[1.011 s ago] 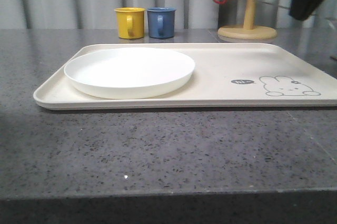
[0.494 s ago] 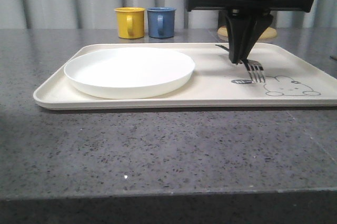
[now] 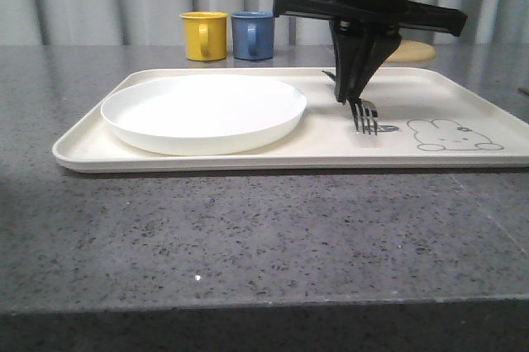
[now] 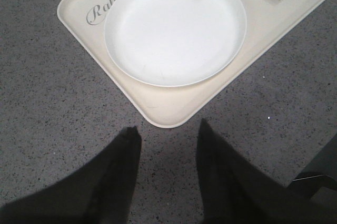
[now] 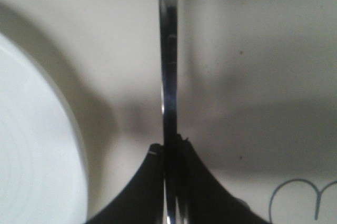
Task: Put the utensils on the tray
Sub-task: 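Lower the fork onto the tray beside the plate and release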
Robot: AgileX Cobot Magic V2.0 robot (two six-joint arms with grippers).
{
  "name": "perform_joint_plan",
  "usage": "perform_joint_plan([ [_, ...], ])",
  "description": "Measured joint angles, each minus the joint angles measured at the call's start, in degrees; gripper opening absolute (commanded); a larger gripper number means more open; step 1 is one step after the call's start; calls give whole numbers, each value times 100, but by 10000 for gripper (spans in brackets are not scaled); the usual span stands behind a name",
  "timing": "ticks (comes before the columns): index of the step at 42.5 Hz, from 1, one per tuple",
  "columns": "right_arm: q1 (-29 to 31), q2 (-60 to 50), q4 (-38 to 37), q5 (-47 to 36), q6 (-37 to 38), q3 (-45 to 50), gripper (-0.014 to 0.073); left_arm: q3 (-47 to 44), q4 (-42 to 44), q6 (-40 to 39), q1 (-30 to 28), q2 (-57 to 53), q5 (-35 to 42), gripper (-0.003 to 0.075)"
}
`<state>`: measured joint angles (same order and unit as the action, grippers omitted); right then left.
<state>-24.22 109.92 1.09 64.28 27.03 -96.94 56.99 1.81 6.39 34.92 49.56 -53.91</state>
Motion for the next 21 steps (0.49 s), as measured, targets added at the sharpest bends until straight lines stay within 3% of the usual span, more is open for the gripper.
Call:
perform_joint_plan([
  [11,0,130,36,0,0,0,302,0,0,0,0,0,0,258],
  [21,0,130,50,63,-152,-15,330,0,0,0,0,0,0,258],
])
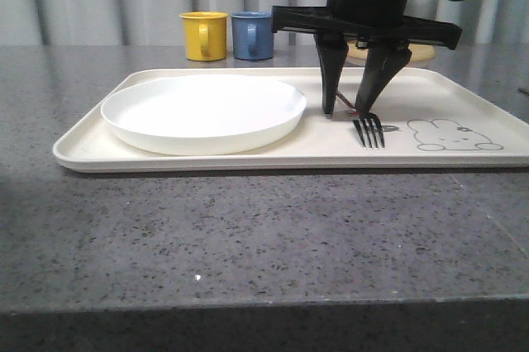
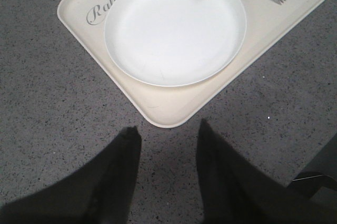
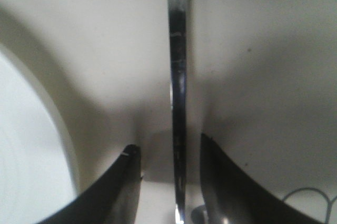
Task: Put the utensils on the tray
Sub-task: 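Lower the fork onto the tray beside the plate and release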
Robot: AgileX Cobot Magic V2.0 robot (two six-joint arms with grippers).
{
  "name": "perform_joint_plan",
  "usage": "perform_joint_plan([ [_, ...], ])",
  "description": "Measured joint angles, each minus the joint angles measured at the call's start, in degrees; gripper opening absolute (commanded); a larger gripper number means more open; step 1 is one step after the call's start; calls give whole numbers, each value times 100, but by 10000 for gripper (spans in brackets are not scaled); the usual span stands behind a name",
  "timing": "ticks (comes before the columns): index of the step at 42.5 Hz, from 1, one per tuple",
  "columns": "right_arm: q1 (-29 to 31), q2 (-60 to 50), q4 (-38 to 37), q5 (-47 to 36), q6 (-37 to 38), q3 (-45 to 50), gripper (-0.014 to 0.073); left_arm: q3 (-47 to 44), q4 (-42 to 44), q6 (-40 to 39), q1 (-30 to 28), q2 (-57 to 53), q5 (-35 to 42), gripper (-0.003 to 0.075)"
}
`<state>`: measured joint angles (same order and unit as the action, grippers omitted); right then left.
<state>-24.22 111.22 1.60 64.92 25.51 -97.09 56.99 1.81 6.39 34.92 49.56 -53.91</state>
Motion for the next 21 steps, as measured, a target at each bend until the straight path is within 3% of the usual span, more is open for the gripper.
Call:
perform_joint_plan([
  [7,0,-348,-95,273,-760,0,330,0,0,0,0,0,0,258],
  [14,37,-1124,-655,500,-1260,74,330,0,0,0,0,0,0,258],
  [21,558,-1875,-891,565,-1491,552,330,0,0,0,0,0,0,258],
])
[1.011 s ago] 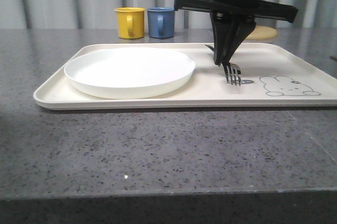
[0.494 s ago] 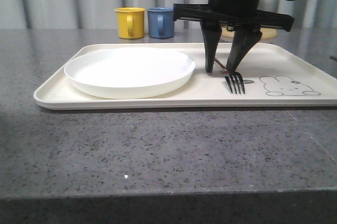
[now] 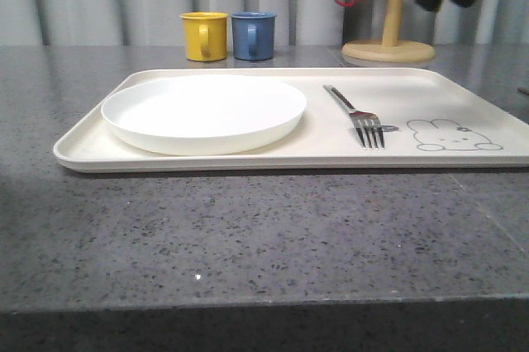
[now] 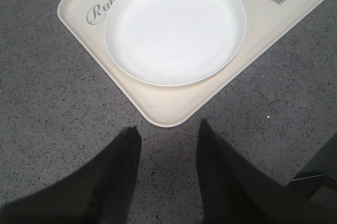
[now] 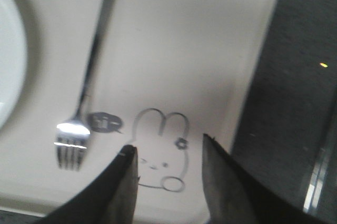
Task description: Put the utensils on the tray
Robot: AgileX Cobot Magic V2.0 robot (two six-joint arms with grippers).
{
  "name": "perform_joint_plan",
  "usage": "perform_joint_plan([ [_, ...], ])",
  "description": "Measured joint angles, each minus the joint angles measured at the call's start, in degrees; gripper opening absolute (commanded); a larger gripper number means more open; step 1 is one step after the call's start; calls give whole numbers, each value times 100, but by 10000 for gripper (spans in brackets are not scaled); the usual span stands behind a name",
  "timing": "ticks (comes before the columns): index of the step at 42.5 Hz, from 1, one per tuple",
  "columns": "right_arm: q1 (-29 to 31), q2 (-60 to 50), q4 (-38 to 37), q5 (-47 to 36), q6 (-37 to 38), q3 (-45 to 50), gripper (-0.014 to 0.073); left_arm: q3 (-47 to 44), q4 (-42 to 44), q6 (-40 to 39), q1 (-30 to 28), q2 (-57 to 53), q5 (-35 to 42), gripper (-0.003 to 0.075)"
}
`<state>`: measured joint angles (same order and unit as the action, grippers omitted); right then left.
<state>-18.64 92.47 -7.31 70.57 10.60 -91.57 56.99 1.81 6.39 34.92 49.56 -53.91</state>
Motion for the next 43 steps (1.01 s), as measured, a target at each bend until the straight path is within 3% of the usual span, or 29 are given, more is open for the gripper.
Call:
perform_joint_plan([
  [12,1550,-528,-78,34,-504,1147,330,0,0,-4,0,0,0,258],
  [21,2274,-528,383,-146,-979,1741,330,0,0,-4,0,0,0,258],
  [43,2571,-178,651,-834,-1154,1919,330,0,0,-4,0,0,0,258],
])
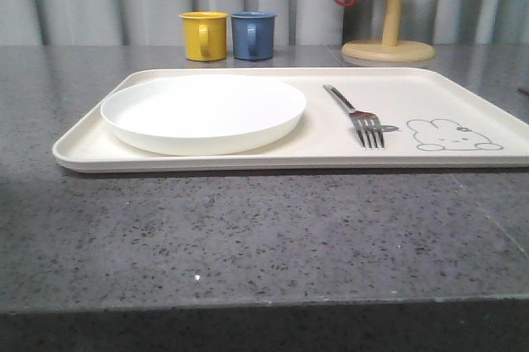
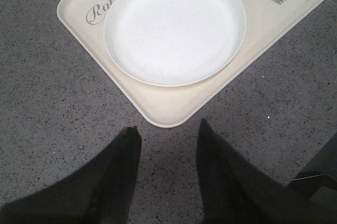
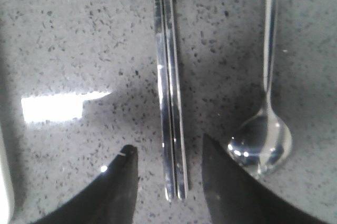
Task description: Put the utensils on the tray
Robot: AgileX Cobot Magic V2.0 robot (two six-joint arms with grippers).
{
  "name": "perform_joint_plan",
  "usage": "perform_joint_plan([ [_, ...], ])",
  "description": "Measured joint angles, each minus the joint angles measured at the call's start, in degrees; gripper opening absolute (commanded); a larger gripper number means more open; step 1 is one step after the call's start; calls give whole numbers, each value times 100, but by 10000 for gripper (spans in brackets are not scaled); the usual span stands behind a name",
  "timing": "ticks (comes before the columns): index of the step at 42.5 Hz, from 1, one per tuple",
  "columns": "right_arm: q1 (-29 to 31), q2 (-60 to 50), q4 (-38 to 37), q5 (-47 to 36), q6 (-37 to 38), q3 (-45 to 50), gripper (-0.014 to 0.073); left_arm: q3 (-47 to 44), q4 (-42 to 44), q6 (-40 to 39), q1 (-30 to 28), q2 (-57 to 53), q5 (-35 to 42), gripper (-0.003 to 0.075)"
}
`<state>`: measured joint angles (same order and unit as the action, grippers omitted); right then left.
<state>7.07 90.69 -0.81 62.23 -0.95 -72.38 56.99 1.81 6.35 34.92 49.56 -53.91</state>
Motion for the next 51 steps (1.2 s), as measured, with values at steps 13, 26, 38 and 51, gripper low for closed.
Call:
perform_joint_plan([
  [13,0,428,81,-157,-3,0,330,0,0,0,0,0,0,258],
  [26,9,487,30,-158,-3,-10,92,0,0,0,0,0,0,258],
  [38,-27,494,81,-87,-33,-82,-6,0,0,0,0,0,0,258],
  [51,-1173,325,847,393,-33,-800,-6,0,0,0,0,0,0,258],
])
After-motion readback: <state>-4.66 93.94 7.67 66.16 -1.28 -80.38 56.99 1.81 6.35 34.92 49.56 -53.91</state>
